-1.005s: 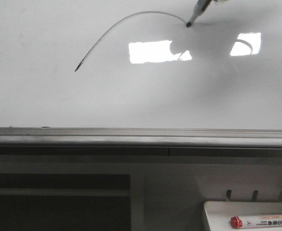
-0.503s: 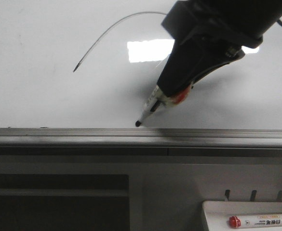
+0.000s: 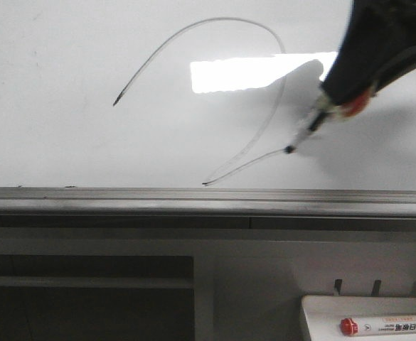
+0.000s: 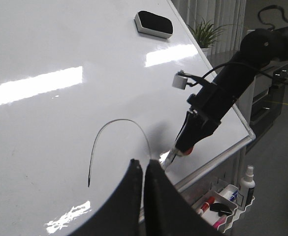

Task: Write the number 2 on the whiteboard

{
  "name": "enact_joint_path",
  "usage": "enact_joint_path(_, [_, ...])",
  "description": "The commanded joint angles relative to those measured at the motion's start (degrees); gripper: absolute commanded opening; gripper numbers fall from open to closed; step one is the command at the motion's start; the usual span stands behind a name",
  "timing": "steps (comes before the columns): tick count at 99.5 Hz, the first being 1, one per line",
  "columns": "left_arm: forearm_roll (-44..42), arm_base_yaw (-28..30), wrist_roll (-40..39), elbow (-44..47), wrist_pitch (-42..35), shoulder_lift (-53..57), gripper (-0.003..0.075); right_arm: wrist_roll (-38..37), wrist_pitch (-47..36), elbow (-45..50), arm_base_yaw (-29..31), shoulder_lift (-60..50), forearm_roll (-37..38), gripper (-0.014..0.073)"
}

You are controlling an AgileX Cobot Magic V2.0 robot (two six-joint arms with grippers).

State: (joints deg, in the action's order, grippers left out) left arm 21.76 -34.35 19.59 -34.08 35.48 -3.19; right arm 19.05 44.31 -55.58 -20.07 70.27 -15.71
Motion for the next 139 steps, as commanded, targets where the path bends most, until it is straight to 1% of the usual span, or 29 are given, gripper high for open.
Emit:
enact_joint_path(1, [1.56, 0.07, -0.76, -1.25, -4.39, -0.98, -0.0020, -8.64, -4.05, -1.17, 6.75, -4.03, 20.43, -0.0060])
enact_joint_path(3, [1.56, 0.07, -0.76, -1.25, -4.39, -0.98, -0.0020, -10.41, -2.63, -1.17, 7.94, -4.97, 23.21, -0.0060])
enact_joint_path(9, [1.56, 0.07, -0.76, -1.25, -4.53, -0.98, -0.0020, -19.05, 0.51, -1.17, 11.06, -7.48, 32.06, -0.0060])
enact_joint_path(11, [1.56, 0.07, -0.76, -1.25, -4.53, -0.98, -0.0020, -21.04, 1.23, -1.01, 12.18, -8.39, 33.81, -0.0060])
enact_joint_path(14, [1.56, 0.07, -0.76, -1.25, -4.65, -0.98, -0.0020, -23.08, 1.59, -0.78, 13.54, -9.64, 37.62, -0.0060])
enact_joint_path(19, [1.32, 0.07, -0.76, -1.25, -4.77, -0.98, -0.0020, -24.96, 1.32, -0.55, 15.45, -12.26, 40.87, -0.0060])
enact_joint_path(27, [1.20, 0.07, -0.76, -1.25, -4.77, -0.98, -0.0020, -25.50, 0.45, -0.55, 15.99, -15.14, 42.09, -0.0060])
enact_joint_path(39, [1.20, 0.07, -0.76, -1.25, -4.86, -0.98, -0.0020, -25.55, -0.60, -0.55, 14.91, -17.64, 40.55, -0.0060])
enact_joint_path(48, [1.20, 0.07, -0.76, -1.25, -4.90, -1.09, -0.0020, -25.55, -0.60, -1.21, 13.00, -19.33, 36.45, -0.0060])
enact_joint_path(58, [1.83, 0.07, -0.76, -1.25, -5.12, -1.09, -0.0020, -25.43, -2.92, -3.00, 9.31, -22.73, 25.34, -0.0060])
enact_joint_path(64, [2.60, 0.07, -0.76, -1.25, -6.14, -1.21, -0.0020, -24.11, -7.26, -3.95, 6.16, -25.19, 18.33, -0.0060])
enact_joint_path(71, [3.98, 0.07, -0.76, -1.25, -6.56, -2.03, -0.0020, -19.77, -14.48, -4.24, 2.10, -27.56, 8.56, -0.0060])
enact_joint_path(77, [5.14, 0.07, 0.10, -1.38, -5.45, -3.71, -0.0009, -14.88, -19.95, -4.24, -1.56, -28.48, -0.15, -0.0060])
enact_joint_path(81, [6.70, 0.07, 2.43, -1.95, -3.37, -5.99, 0.0024, -11.32, -22.59, -4.24, -4.50, -28.61, -4.24, -0.0060])
enact_joint_path(84, [8.12, 0.07, 5.00, -2.27, -2.46, -7.18, 0.0061, -9.33, -23.57, -4.24, -6.48, -28.61, -5.64, -0.0060])
enact_joint_path(88, [10.88, 0.07, 9.49, -3.26, -0.80, -10.09, 0.0136, -7.36, -23.94, -4.24, -9.93, -27.89, -6.15, -0.0060])
enact_joint_path(93, [14.21, 0.07, 14.79, -4.57, 0.14, -13.20, 0.0259, -5.93, -22.98, -4.24, -13.07, -26.69, -6.15, -0.0060])
enact_joint_path(95, [15.46, 0.07, 16.80, -5.24, 0.41, -14.51, 0.0291, -5.63, -22.58, -4.24, -13.90, -26.26, -6.15, -0.0060])
enact_joint_path(98, [16.94, 0.07, 19.83, -6.22, 0.65, -16.28, 0.0365, -4.71, -21.43, -4.24, -15.85, -25.03, -6.15, -0.0060])
enact_joint_path(100, [17.87, 0.07, 21.00, -7.04, 0.82, -17.59, 0.0399, -4.04, -20.55, -4.24, -16.97, -24.22, -6.15, -0.0060])
enact_joint_path(105, [19.52, 0.07, 25.11, -9.27, 1.84, -20.60, 0.0445, -2.98, -18.32, -4.24, -19.42, -22.21, -6.15, -0.0060])
enact_joint_path(113, [20.22, 0.07, 28.55, -12.96, 4.51, -25.00, 0.0435, -1.39, -15.08, -4.24, -23.89, -18.94, -6.15, -0.0060])
enact_joint_path(121, [20.22, 0.07, 30.04, -16.63, 8.75, -29.32, 0.0414, 0.10, -14.55, -4.24, -28.76, -15.50, -6.15, -0.0060])
enact_joint_path(132, [20.71, 0.07, 31.60, -20.03, 16.00, -34.30, 0.0400, 3.44, -16.87, -4.24, -35.72, -12.01, -6.15, -0.0060])
enact_joint_path(139, [20.71, -0.06, 31.85, -20.96, 19.55, -36.86, 0.0399, 4.50, -19.41, -4.24, -38.80, -10.38, -6.15, -0.0060])
